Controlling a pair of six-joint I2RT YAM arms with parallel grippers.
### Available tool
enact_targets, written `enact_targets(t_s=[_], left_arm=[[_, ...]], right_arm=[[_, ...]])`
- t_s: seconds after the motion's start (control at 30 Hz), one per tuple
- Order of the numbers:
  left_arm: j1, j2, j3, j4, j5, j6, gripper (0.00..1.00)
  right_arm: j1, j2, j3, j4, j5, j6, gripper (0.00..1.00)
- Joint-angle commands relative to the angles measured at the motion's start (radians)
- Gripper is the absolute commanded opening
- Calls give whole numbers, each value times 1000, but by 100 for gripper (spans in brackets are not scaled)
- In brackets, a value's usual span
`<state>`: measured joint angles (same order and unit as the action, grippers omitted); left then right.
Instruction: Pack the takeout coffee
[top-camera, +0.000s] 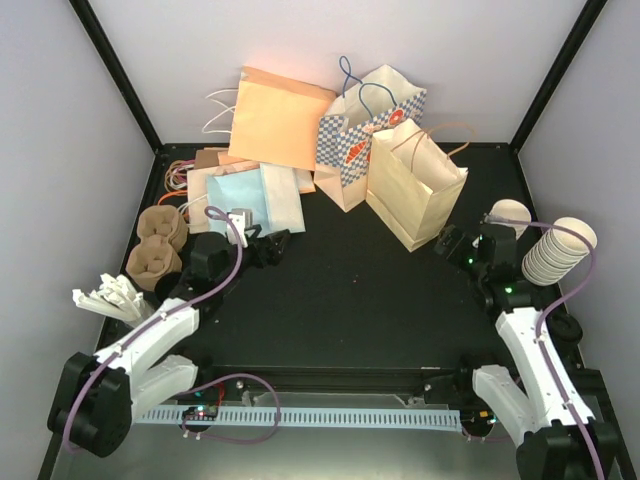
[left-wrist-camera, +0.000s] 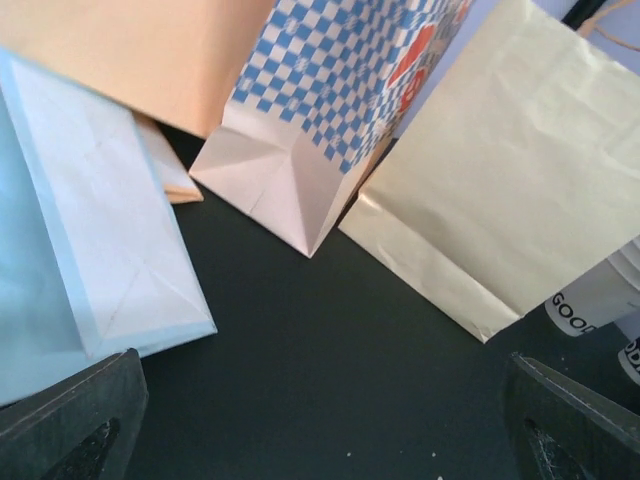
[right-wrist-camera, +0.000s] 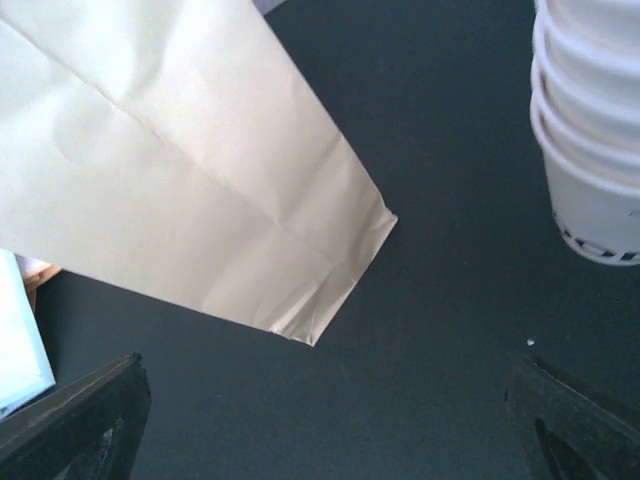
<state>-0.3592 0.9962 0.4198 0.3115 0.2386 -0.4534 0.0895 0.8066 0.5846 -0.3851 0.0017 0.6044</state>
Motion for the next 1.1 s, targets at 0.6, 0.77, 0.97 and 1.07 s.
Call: enact_targets(t_s=[0.6,0.77,0.97,1.07], left_arm=[[-48,-56,-129,288,25,167,99],[-49,-68,-133,290,23,167,99],[-49,-81,-138,289,24,167,99],[-49,-88,-141,291,23,167,99]], right_arm=[[3,421,803,-565,50,192,98],[4,499,866,-585,10,262,88],[4,586,930,-600,-4,280,82],[4,616,952,-594,-17,282,76]])
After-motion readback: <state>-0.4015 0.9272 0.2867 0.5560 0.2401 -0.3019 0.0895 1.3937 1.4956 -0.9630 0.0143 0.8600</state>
